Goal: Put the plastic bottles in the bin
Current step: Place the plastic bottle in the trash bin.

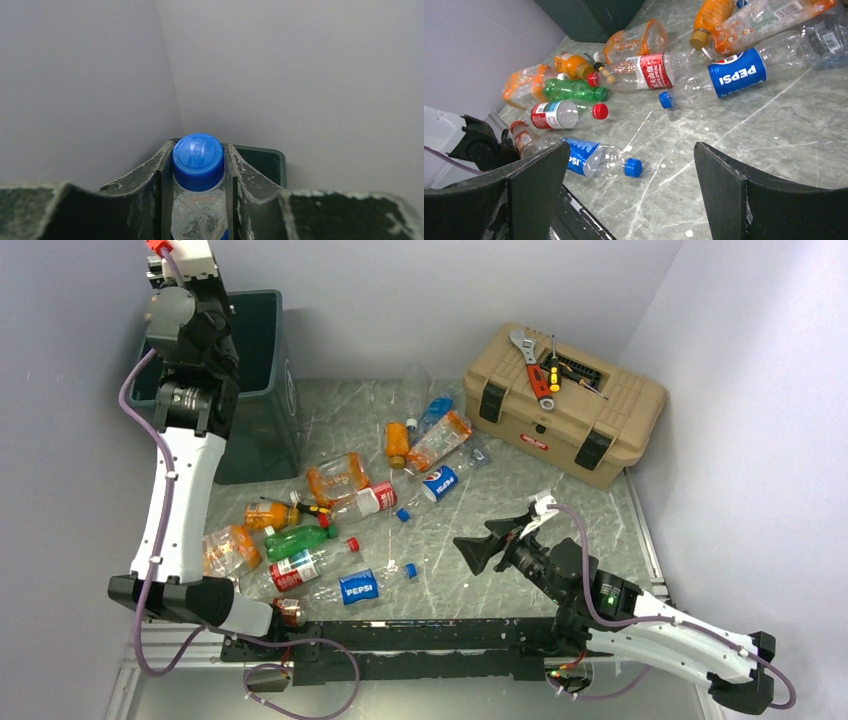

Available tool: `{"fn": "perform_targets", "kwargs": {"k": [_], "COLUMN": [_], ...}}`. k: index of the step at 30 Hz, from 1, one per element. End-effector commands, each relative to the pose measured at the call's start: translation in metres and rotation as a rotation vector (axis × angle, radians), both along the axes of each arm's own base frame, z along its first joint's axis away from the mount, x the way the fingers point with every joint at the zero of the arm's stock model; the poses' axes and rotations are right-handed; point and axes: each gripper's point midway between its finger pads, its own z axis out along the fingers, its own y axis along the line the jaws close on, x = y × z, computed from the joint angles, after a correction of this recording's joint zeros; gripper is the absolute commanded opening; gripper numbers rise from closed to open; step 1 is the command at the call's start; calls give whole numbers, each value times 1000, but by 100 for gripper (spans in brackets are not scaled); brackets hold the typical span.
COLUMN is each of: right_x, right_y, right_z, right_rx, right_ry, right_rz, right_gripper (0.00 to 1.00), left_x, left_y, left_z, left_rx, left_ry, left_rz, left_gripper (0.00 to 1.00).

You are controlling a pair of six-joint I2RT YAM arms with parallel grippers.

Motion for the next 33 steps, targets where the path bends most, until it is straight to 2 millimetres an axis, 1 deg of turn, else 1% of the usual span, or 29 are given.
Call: {"fn": "perform_targets", "kwargs": {"k": [1, 2, 3, 5, 8, 11, 14, 15, 16, 17, 18, 19, 20, 21, 22, 23, 24, 26, 28, 31, 33], "right_x": [-6, -6, -6, -5, -5, -1, 1, 2, 2, 2, 3, 4, 5, 6, 7, 8, 8, 9, 9, 10, 10], "right_y": [0, 0, 0, -1, 0, -2, -3, -2, -2, -1, -1, -2, -2, -4, -5, -6, -7, -9, -11, -10, -10], "right_z": [-6, -7, -8, -9, -13, -18, -21, -21, -21, -21, -23, -23, -24, -25, -26, -25, -25, -22, -19, -16, -14], "right_rx": [21, 21, 17, 17, 2, -24, -42, -45, -50, -53, -62, -67, -74, -81, -86, -85, -86, -80, -77, -76, -78], "right_ry": [9, 8, 7, 3, 2, 3, 6, 5, 5, 6, 8, 7, 10, 13, 16, 16, 16, 13, 10, 13, 17], "right_rz": [25, 25, 24, 24, 23, 4, -10, -10, -11, -12, -14, -18, -26, -37, -47, -54, -60, -66, -73, -76, -75], "right_gripper": [100, 100, 100, 100, 100, 100, 100, 100, 100, 100, 100, 100, 100, 100, 100, 100, 100, 100, 100, 100, 100], "left_x": [8, 16, 27, 42, 59, 65, 66, 66, 66, 66, 65, 64, 62, 58, 55, 50, 44, 31, 15, -8, -23], "left_y": [16, 18, 20, 25, 33, 39, 40, 40, 39, 37, 37, 37, 38, 40, 40, 40, 40, 36, 28, 5, -19], "left_z": [7, 0, -13, -36, -71, -105, -123, -126, -127, -126, -124, -122, -118, -112, -105, -97, -88, -69, -53, -36, -29], "left_rx": [-96, -108, -120, -149, -219, -254, -258, -257, -248, -239, -228, -220, -219, -218, -213, -209, -208, -213, -232, -255, -281], "left_ry": [-92, -78, -54, -18, 29, 91, 122, 132, 141, 147, 153, 158, 156, 148, 140, 127, 109, 71, 37, 13, 14], "left_rz": [7, 6, 6, -2, -9, 10, 19, 20, 16, 8, 2, 2, 12, 20, 22, 21, 16, -10, -59, -188, -305], "left_gripper": [0, 0, 0, 0, 0, 0, 0, 3, 14, 29, 46, 65, 79, 88, 94, 98, 99, 100, 99, 99, 98]}}
